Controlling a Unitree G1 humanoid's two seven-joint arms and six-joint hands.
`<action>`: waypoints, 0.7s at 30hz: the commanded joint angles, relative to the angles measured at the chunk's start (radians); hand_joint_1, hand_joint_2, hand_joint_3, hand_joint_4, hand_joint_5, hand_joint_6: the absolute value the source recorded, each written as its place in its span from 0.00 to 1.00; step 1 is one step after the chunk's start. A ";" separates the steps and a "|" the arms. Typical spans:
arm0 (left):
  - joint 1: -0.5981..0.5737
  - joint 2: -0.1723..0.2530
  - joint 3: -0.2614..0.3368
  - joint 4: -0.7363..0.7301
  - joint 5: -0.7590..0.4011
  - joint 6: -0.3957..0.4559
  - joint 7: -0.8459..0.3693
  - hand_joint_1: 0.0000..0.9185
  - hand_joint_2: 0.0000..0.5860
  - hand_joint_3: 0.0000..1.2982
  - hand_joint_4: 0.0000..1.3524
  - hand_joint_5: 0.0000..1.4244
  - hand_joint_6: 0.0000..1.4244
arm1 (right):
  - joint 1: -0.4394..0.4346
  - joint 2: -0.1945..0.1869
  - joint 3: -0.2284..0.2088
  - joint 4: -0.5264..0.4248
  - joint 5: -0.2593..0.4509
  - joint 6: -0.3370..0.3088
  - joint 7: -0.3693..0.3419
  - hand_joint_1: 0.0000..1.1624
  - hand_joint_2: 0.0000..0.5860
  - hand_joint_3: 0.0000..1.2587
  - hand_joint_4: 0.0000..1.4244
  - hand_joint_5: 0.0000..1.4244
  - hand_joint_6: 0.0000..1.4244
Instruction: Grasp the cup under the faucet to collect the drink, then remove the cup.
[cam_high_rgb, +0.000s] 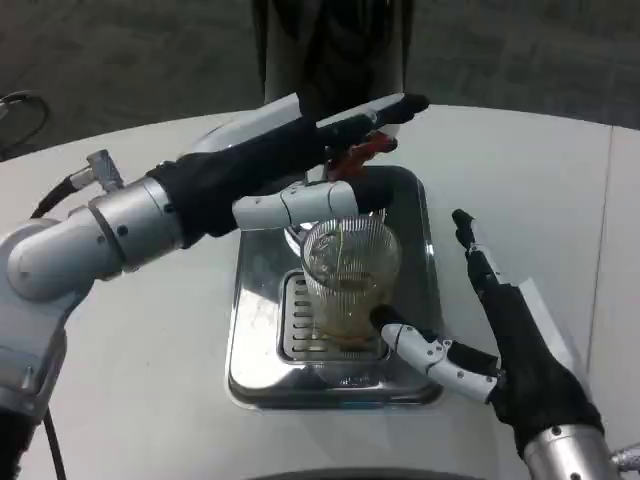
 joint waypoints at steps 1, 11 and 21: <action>0.013 0.026 -0.015 0.025 0.036 0.021 -0.023 0.00 0.13 0.05 0.00 0.07 0.05 | -0.039 0.021 -0.003 0.072 0.025 -0.059 -0.031 0.57 0.41 0.00 0.00 0.00 0.02; 0.005 0.042 -0.005 0.040 0.035 0.012 -0.028 0.00 0.14 0.05 0.00 0.07 0.05 | -0.073 0.075 0.004 0.193 0.031 -0.152 -0.126 0.55 0.40 0.00 0.00 0.00 0.04; -0.017 0.054 0.000 0.070 0.034 -0.008 -0.034 0.00 0.14 0.05 0.00 0.07 0.05 | -0.142 0.121 0.015 0.293 0.042 -0.161 -0.158 0.55 0.40 0.00 0.00 0.00 0.05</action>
